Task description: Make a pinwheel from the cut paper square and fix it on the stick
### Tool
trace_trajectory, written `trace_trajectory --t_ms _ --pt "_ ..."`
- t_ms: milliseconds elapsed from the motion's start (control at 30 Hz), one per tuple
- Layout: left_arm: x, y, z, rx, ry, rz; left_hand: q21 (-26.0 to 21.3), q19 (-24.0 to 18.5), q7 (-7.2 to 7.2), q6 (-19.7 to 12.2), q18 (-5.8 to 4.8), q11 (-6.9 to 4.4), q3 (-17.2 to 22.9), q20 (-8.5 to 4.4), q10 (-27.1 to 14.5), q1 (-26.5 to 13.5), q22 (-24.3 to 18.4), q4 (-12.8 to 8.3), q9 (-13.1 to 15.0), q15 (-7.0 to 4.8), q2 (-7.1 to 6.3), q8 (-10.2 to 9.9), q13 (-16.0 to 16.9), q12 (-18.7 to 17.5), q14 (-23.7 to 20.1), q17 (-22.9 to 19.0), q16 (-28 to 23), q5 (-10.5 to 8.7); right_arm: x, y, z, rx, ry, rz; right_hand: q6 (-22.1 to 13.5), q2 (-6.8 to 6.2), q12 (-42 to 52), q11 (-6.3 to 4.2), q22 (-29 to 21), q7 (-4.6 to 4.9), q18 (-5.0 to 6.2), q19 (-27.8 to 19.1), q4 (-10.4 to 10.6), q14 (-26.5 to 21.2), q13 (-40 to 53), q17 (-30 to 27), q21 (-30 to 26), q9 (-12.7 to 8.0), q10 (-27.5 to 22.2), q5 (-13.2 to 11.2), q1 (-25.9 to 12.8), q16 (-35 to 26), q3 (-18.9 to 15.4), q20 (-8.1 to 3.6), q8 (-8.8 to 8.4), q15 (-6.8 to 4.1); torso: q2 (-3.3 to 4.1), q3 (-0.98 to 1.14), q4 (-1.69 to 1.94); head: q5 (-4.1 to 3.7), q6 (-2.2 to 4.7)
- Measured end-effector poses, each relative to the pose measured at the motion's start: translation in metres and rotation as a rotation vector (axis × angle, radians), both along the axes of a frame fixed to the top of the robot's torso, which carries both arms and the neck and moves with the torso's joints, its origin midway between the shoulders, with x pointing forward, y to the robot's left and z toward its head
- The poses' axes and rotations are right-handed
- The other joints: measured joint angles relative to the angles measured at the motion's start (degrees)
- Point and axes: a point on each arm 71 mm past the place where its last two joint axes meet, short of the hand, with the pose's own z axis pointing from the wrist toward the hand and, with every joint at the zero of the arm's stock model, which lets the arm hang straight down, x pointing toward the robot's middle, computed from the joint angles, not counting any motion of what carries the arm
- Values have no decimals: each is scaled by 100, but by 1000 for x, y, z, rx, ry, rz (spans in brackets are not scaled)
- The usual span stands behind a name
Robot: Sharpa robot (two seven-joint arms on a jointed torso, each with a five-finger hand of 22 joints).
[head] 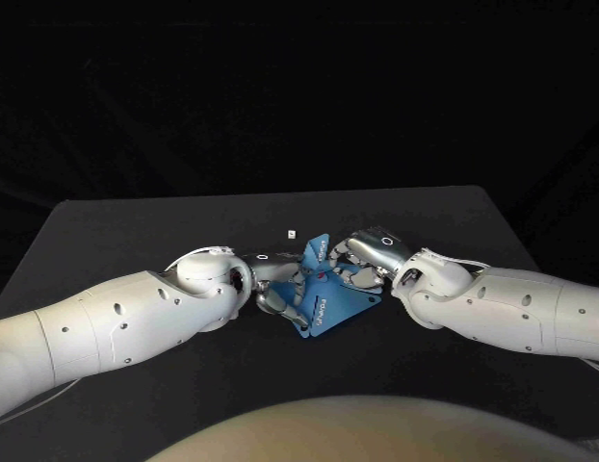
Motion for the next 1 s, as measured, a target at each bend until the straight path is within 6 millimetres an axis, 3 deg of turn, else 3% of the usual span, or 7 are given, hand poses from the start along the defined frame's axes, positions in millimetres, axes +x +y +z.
trace_trajectory --t_ms 467,600,767,1000 --pt "0 1 0 1 2 1 0 0 0 0 0 0 0 0 0 0 0 0 -1 0 0 0 -2 0 0 0 0 0 -1 -1 -2 -11 5 2 -21 -38 0 0 -1 21 0 -20 0 0 -1 0 -28 -46 0 0 -38 0 0 20 -37 0 2 -3 4 6 0" --pt "0 1 0 1 2 1 0 0 0 0 0 3 0 0 -3 24 -1 0 5 0 24 0 -2 0 0 0 0 0 -1 -1 -3 -15 10 3 -72 -178 0 43 -1 72 0 -40 47 0 -1 0 -98 -160 2 17 -178 0 -50 41 -177 0 2 -4 4 10 0" --pt "0 1 0 2 3 1 0 0 0 0 0 22 0 0 -23 23 -1 0 8 0 23 0 -2 0 0 0 0 0 -1 0 -5 -23 23 6 -326 -483 0 154 -2 220 0 -123 276 0 -2 0 -246 -401 11 81 -487 0 -458 124 -468 125 2 -4 5 11 0" --pt "0 1 0 2 3 1 0 0 0 0 0 22 0 0 -22 23 0 0 8 0 23 0 -2 0 0 0 0 0 -2 -2 -7 -36 51 5 -483 -462 0 225 -2 296 0 -121 581 -10 -2 0 -287 -661 -1 180 -593 0 -1117 165 -661 176 1 -4 3 3 0"
